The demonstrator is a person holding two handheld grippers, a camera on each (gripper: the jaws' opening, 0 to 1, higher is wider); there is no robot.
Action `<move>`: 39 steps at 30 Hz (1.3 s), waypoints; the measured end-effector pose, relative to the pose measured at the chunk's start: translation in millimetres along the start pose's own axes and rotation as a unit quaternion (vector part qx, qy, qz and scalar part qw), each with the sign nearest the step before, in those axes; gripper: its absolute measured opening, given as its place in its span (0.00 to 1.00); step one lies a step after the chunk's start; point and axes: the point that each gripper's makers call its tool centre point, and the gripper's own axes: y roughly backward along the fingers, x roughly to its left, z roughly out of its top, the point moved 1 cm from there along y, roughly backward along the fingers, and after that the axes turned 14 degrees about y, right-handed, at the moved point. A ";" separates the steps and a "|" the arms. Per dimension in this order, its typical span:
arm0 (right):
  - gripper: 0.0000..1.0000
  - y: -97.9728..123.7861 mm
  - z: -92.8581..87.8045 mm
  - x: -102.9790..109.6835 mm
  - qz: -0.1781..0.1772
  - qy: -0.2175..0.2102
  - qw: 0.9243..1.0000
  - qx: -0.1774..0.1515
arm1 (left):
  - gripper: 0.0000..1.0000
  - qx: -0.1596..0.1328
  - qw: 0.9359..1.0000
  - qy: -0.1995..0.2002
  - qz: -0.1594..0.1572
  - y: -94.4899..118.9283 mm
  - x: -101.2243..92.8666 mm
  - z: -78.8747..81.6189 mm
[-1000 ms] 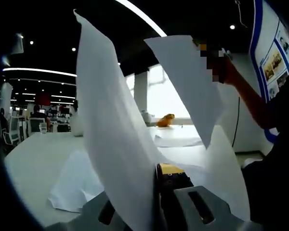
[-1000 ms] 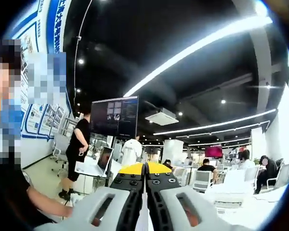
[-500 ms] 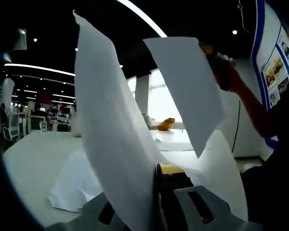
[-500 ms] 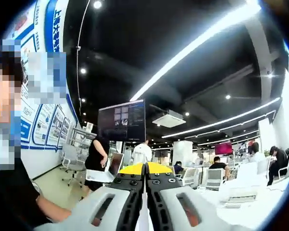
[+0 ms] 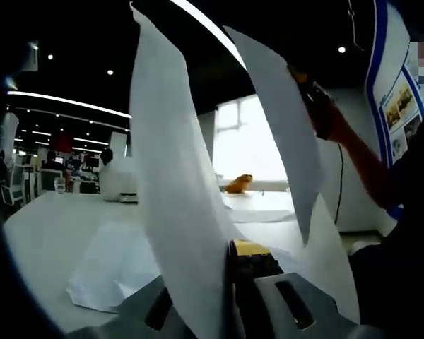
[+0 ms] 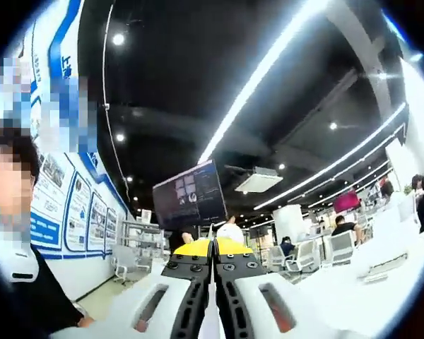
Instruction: Organize the stack of printing papers by aligning and flattening the scattered papers on the table
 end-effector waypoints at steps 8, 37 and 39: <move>0.00 1.6 -62.9 -43.2 -0.033 -0.068 0.997 0.026 | 0.07 -0.012 1.000 0.020 -0.017 2.5 -1.1 4.7; 0.00 -1.4 -108.9 -42.8 -0.083 -0.091 0.992 0.009 | 0.15 -0.041 0.993 0.081 -0.070 2.2 -15.3 16.0; 0.00 -3.6 -109.8 -41.5 -0.087 -0.090 0.992 0.008 | 0.17 -0.045 0.992 0.089 -0.072 2.7 -15.2 17.7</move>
